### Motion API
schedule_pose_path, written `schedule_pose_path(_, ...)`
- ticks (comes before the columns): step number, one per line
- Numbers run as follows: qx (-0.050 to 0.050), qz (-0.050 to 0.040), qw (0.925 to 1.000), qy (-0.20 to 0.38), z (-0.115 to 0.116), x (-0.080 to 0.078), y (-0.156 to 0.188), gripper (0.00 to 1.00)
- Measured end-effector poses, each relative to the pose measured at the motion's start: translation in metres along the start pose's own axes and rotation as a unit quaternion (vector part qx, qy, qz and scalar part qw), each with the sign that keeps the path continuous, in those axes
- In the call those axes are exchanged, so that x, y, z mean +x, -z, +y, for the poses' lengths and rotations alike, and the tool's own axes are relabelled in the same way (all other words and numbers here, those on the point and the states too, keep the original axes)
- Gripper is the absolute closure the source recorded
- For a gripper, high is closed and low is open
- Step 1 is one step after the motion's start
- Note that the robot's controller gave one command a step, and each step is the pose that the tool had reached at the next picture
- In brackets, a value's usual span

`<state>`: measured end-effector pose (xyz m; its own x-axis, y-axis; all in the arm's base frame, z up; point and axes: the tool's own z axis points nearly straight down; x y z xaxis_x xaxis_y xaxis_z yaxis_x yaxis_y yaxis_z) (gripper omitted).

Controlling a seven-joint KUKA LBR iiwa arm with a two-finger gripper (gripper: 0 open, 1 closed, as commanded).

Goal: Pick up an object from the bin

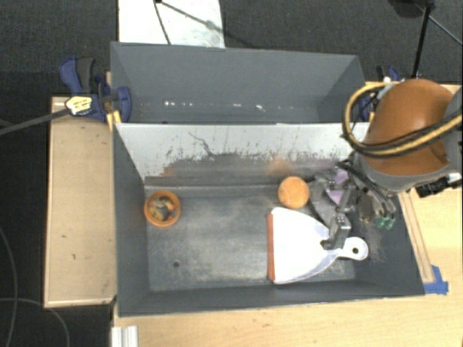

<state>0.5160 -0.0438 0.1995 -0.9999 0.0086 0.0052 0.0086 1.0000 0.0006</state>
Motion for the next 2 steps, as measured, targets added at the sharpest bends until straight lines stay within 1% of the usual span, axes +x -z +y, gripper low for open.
schedule_pose_path(1,0.0,-0.0042,1.0,0.001,0.0,-0.001,0.005,0.0)
schedule_pose_path(2,0.001,-0.0068,0.9999,0.015,-0.041,0.004,-0.061,0.0)
